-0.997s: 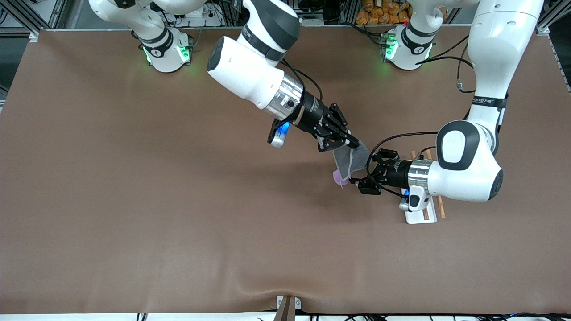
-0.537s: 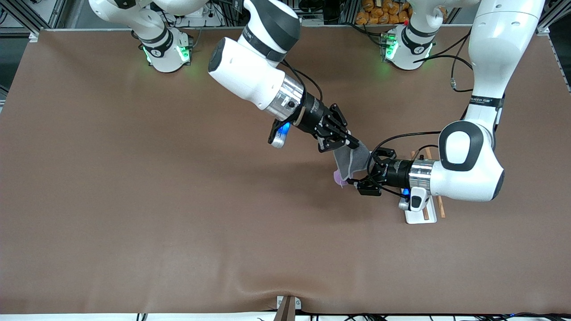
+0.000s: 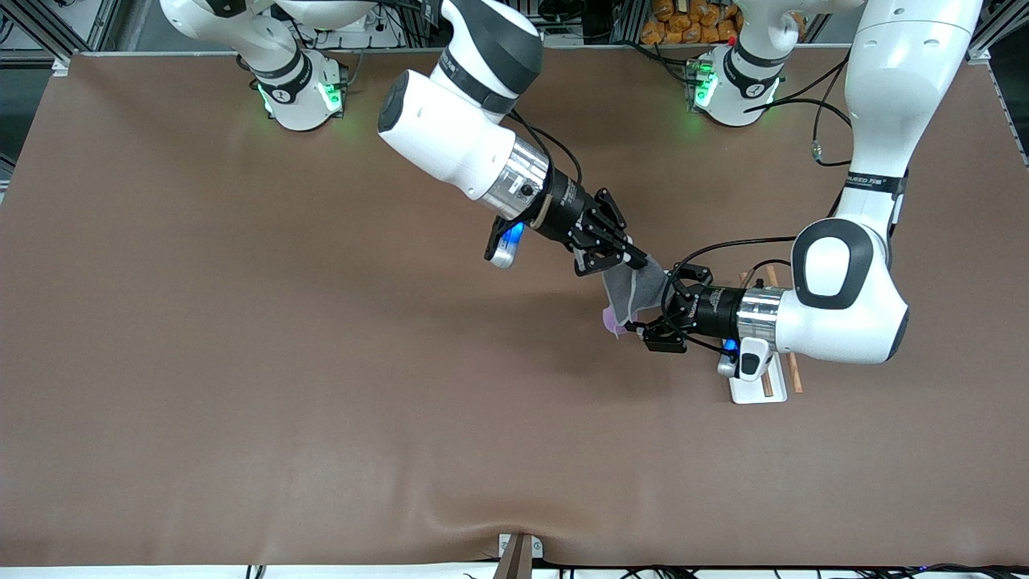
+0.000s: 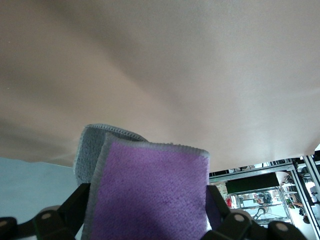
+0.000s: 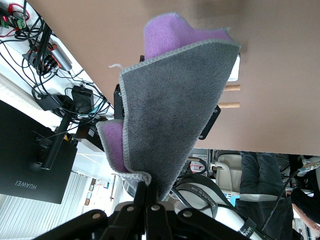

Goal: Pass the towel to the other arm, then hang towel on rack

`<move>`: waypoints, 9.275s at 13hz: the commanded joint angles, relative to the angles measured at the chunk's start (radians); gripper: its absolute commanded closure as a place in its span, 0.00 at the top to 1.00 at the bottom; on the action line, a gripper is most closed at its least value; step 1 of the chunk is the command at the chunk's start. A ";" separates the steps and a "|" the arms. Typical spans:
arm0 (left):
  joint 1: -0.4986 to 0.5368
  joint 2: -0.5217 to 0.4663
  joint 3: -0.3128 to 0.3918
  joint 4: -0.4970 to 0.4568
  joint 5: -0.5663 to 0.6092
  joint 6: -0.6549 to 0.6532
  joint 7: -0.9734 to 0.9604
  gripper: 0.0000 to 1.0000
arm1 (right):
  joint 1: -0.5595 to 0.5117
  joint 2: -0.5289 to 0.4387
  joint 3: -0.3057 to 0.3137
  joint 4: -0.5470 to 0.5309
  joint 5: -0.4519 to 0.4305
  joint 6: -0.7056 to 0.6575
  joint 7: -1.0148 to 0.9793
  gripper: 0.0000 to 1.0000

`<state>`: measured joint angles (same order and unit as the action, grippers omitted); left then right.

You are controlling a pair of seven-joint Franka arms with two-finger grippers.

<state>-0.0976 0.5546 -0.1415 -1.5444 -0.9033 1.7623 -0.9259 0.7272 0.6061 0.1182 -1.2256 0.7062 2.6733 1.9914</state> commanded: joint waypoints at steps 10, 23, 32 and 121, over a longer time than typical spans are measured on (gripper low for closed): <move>0.036 -0.015 0.003 0.038 -0.017 -0.040 -0.025 0.61 | 0.015 0.004 -0.012 0.009 -0.008 0.014 0.017 0.00; 0.088 -0.039 0.010 0.096 -0.005 -0.107 -0.013 0.00 | 0.015 0.004 -0.012 0.008 -0.024 0.014 0.017 0.00; 0.104 -0.143 0.010 0.145 0.174 -0.167 0.025 0.00 | -0.011 -0.006 -0.021 -0.025 -0.033 -0.031 0.017 1.00; 0.133 -0.605 0.019 -0.013 0.957 -0.308 0.921 1.00 | -0.761 -0.641 -0.014 -0.325 -0.706 -1.107 -1.807 1.00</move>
<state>0.0285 -0.0074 -0.1163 -1.5284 -0.0007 1.4567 -0.0049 -0.0406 -0.0245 0.1088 -1.5570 0.0139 1.5691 0.1827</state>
